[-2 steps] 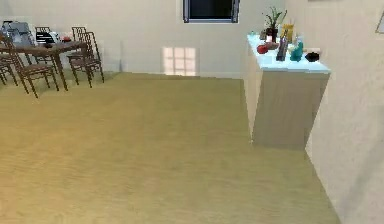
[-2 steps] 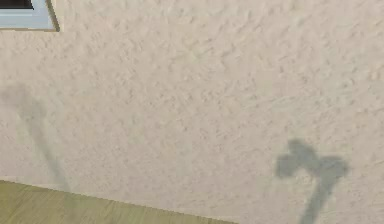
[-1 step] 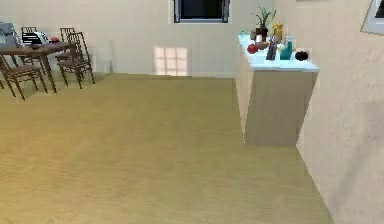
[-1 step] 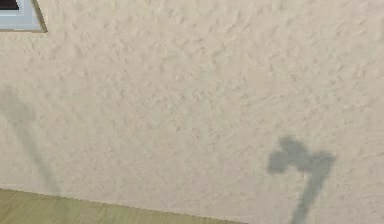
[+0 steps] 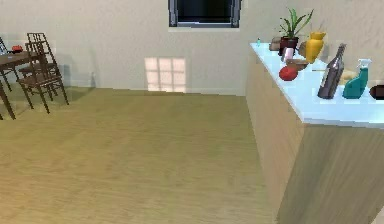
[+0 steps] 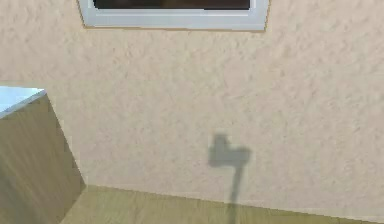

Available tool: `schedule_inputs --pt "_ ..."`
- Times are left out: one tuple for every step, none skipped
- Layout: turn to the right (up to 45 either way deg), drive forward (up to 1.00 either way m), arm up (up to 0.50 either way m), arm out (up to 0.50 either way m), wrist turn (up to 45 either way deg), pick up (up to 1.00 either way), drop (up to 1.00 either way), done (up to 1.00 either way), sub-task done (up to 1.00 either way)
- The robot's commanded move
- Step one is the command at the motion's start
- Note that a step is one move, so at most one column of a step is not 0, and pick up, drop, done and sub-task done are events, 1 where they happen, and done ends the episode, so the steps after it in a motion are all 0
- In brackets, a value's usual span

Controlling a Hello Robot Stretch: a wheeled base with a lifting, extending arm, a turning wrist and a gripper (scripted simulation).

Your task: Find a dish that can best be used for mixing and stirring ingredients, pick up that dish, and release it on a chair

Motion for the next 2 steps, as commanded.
schedule_inputs --pt "0.0 0.80 0.00 0.00 0.0 0.00 0.00 0.00 0.00" --pt "3.0 0.00 0.00 0.00 0.0 0.00 0.00 0.00 0.00"
